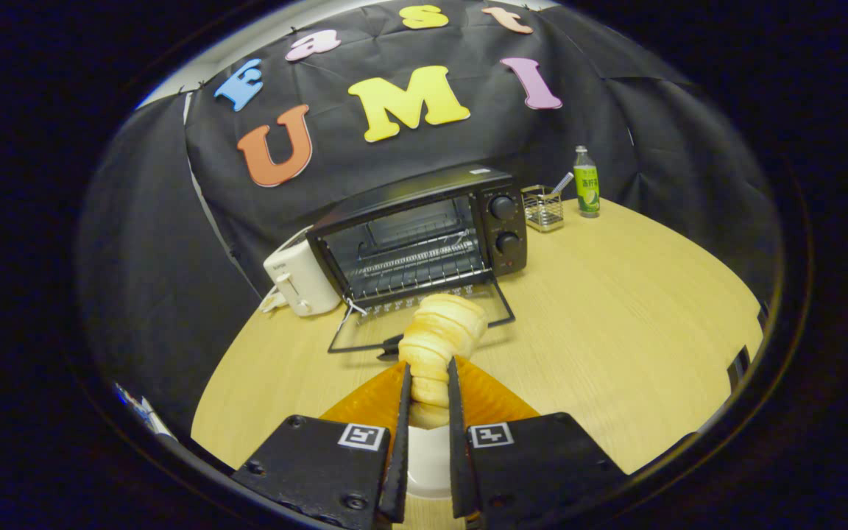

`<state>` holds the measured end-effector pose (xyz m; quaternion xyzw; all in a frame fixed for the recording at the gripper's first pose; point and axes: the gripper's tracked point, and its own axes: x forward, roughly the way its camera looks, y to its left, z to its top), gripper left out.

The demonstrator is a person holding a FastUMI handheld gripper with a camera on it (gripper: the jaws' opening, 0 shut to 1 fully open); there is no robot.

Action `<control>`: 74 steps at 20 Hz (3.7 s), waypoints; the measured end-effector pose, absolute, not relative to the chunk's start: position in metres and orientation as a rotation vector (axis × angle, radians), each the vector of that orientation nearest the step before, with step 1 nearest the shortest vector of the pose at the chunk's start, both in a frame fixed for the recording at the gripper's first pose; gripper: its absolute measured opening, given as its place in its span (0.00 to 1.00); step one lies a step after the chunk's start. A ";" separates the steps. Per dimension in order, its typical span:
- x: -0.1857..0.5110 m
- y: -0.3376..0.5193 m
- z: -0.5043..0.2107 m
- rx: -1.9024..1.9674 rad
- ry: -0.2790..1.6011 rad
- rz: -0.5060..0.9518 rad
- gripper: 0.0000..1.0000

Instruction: Open the toaster oven, put the food inside, and close the toaster oven door.

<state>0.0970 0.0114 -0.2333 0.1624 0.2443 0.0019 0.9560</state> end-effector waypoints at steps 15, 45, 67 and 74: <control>0.285 0.024 -0.248 0.410 0.384 -0.096 0.29; 0.335 0.036 -0.246 0.349 0.449 -0.070 0.98; 0.102 0.000 -0.295 0.113 0.677 0.097 1.00; 0.101 0.003 -0.328 0.084 0.778 0.085 1.00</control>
